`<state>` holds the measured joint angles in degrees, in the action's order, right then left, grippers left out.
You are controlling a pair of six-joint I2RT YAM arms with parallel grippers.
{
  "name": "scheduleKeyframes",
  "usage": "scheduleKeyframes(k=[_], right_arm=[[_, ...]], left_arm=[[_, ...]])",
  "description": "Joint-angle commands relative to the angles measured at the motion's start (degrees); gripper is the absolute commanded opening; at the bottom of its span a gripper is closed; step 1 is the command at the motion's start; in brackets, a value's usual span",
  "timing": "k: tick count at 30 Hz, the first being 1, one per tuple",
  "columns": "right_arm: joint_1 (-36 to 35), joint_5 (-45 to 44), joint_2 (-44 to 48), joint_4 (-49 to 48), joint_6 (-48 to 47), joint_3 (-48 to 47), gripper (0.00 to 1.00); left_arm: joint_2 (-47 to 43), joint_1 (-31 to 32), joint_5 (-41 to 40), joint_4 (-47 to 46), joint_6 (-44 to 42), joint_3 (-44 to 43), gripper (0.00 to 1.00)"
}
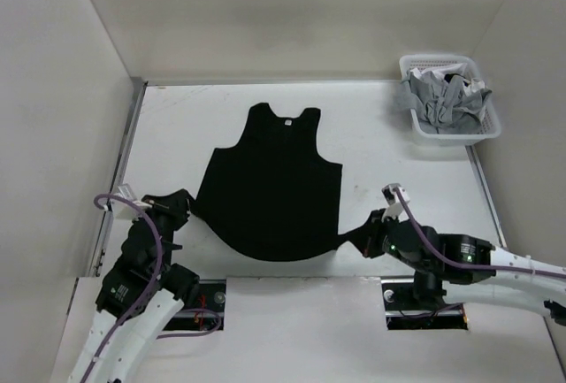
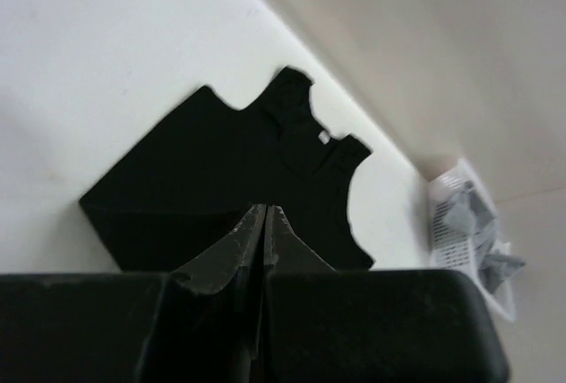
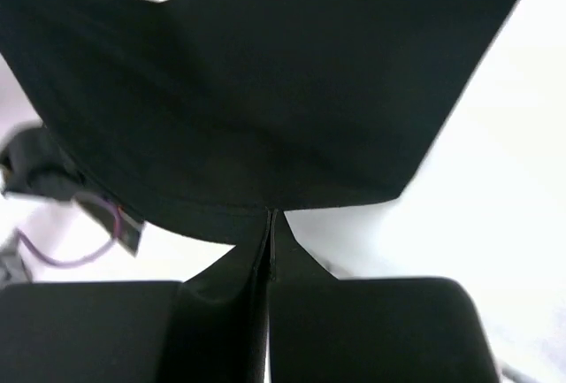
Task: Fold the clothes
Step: Fold the tank top
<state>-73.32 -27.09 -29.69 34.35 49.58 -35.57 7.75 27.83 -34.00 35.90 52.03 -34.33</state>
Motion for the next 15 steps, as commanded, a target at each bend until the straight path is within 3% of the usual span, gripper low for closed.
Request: scheduleKeyframes(k=[1,5,11,15], right_arm=[[-2.22,-4.29,-1.76,3.1,7.55,0.5,0.0],[4.17,-3.42,-7.29,-4.18,0.02,-0.89,0.0],[30.96,13.08,-21.96,-24.3,-15.91,-7.39,0.0],[44.95,22.42,-35.14,-31.26,-18.03,-16.08,0.0]], left_arm=[[1.47,0.16,-0.19,5.59,4.22,1.63,0.0],[9.19,-0.72,-1.42,-5.27,0.19,0.84,0.0],[36.49,-5.98,-1.69,-35.33,-6.06,-2.22,0.0],[55.4,-12.84,1.29,-45.9,-5.71,-10.56,0.0]])
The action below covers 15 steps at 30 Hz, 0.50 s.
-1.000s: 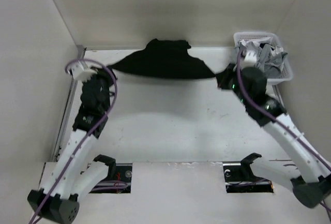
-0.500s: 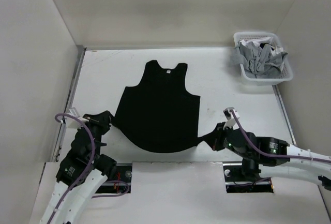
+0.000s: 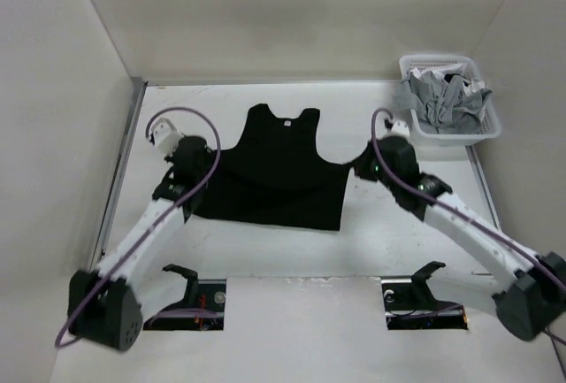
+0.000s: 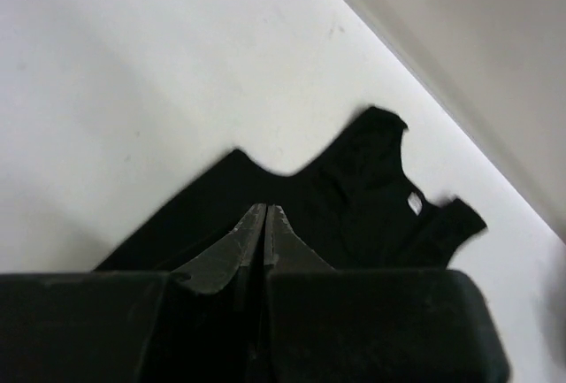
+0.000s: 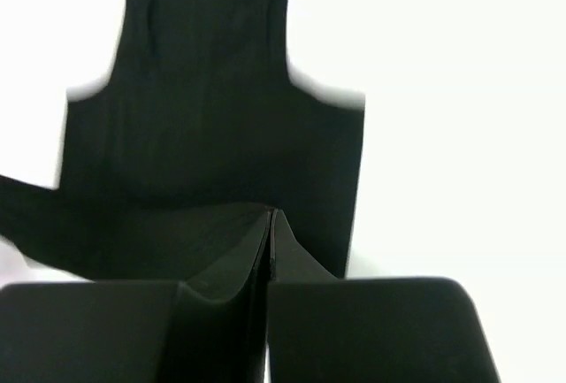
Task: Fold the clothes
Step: Fold the tank top
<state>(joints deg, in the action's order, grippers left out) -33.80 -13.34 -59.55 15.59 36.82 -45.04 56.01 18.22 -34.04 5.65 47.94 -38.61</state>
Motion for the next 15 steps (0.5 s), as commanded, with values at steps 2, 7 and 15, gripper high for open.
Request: scheduleKeyframes(k=[2,7,15], right_arm=[[9.48,11.22,-12.4,-13.83,-6.23,-12.5,0.0],[17.23,15.27,-30.33,-14.54,-5.88,-27.18,0.0],[19.87,15.1,-50.85,-11.72,-2.98,-43.57,0.4]], left_arm=[[15.58,-5.34,2.48,-17.42,-2.15,-12.6,0.0],[34.58,-8.85,5.73,-17.78,-3.91,-27.99,0.04],[49.03,-11.93,15.23,-16.28,-4.18,-39.11,0.37]])
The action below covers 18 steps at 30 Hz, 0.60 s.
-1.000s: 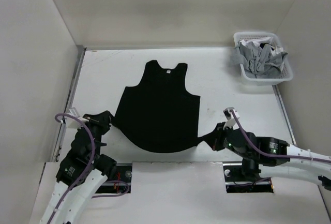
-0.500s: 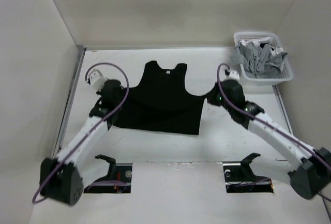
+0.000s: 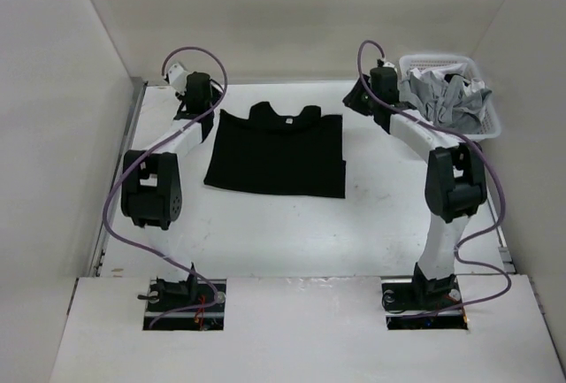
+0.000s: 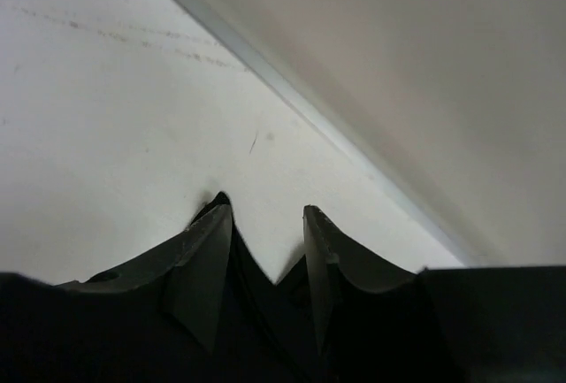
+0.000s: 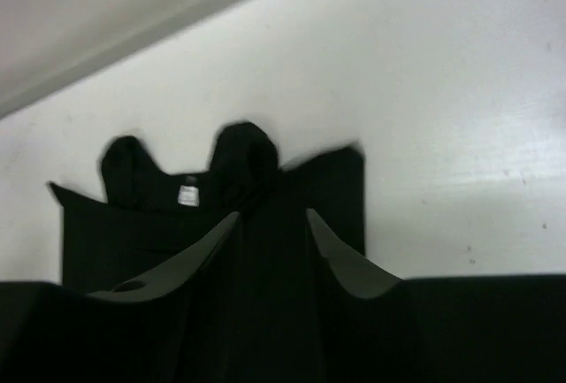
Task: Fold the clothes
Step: Fold the tank top
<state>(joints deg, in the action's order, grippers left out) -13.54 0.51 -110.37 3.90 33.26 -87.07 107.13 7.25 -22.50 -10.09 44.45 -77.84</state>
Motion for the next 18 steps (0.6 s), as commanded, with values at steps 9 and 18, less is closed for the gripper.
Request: scheduleKeyframes(k=[9,18], right_arm=[[-8.38,-3.06,20.6,-11.53,1.37,29.11,0.08],[-15.68,-4.2,34.86,-18.31,5.24,50.67,0.03]], left_arm=[[-30.63,0.36,3.52,-11.27,8.28,45.99,0.27],[-40.61,-5.44,16.77,-6.6,10.92,58.15,0.31]])
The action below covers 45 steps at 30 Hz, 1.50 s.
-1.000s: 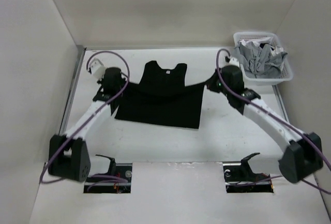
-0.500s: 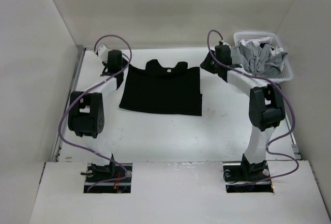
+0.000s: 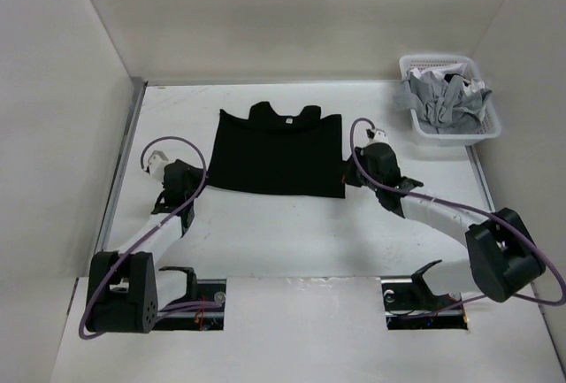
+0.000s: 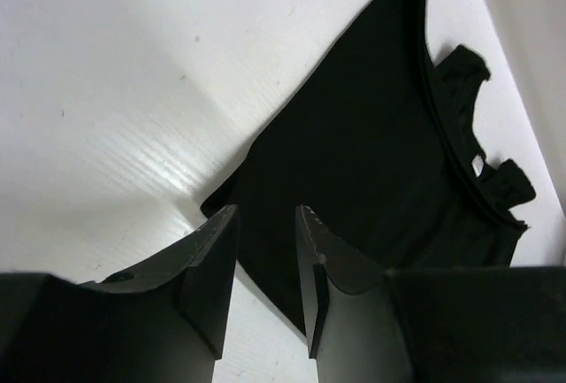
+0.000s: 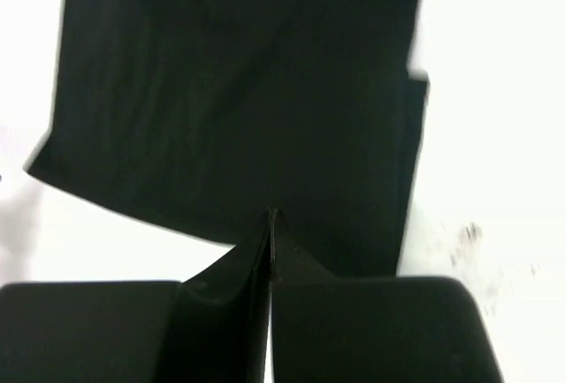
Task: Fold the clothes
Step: Fold the tank top
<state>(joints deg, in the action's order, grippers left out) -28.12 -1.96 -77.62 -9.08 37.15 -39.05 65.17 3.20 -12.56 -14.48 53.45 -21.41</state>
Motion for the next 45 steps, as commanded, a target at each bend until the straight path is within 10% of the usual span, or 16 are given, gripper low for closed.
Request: scheduleKeyframes(k=[1,27,45], right_arm=[[-1.36,-2.08,2.74,-5.59,1.35,3.62,0.03],[-0.84,-3.76,3.01,-5.95,5.83,11.89,0.43],[-0.75,-2.26,-3.85,-3.05,10.93,11.01,0.38]], left_arm=[[2.32,-1.75,7.89,-3.87,2.01,2.33,0.32],[13.84,-5.88,9.75,-16.72,6.49,5.5,0.21],[13.5,-5.71,9.39,-19.01,7.28,5.68,0.01]])
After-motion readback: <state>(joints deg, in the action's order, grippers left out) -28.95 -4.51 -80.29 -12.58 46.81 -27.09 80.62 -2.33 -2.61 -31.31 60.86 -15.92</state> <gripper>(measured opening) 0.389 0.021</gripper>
